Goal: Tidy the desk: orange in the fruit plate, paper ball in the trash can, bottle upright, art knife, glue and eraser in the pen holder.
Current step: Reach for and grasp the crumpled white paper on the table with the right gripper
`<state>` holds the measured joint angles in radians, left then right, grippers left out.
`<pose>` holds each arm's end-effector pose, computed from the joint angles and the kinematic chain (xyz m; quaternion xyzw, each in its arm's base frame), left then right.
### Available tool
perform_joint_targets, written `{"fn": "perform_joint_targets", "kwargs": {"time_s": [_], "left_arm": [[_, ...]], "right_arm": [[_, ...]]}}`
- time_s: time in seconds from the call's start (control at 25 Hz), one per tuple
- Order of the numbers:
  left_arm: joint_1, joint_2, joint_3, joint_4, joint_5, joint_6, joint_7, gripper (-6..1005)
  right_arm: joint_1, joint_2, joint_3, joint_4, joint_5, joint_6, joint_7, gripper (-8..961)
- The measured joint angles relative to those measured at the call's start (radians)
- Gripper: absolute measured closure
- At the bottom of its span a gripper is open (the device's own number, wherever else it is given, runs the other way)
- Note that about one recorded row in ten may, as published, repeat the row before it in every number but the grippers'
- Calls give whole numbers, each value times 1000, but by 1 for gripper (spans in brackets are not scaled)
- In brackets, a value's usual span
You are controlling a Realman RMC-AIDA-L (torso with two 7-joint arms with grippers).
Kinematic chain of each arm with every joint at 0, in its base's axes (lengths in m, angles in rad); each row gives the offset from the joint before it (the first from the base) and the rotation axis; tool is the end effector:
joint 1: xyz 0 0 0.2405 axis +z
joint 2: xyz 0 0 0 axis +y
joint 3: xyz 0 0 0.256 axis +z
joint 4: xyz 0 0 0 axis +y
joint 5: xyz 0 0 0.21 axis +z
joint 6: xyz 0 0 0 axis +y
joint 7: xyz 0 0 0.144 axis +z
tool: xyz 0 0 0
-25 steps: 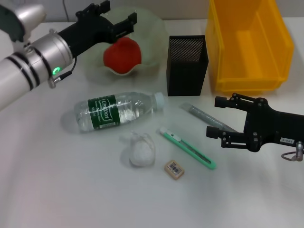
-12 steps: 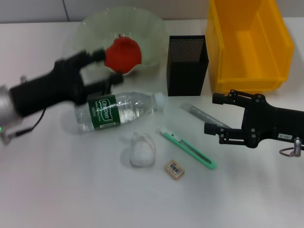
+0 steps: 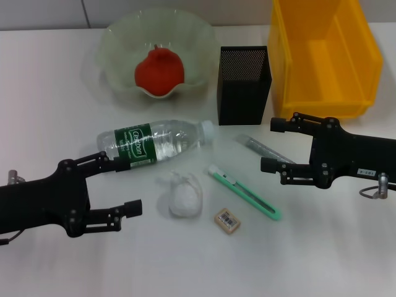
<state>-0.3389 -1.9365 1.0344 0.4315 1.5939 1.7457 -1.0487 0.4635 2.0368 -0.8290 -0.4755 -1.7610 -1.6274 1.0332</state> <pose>-0.3010 0.2507 0.0101 -0.9315 -0.1520 -0.3205 0.0799 0.2695 0.2976 -0.0125 -0.9360 0.1155 0.3075 0.1264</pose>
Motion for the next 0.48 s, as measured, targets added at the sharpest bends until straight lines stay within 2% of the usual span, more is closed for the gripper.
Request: {"fn": "perform_joint_targets", "kwargs": {"time_s": [0.48], "left_arm": [[-7,4,3,-1,16,-5,-2,142]], "right_arm": [[1,2,4,0,0,-1,8,139]]}}
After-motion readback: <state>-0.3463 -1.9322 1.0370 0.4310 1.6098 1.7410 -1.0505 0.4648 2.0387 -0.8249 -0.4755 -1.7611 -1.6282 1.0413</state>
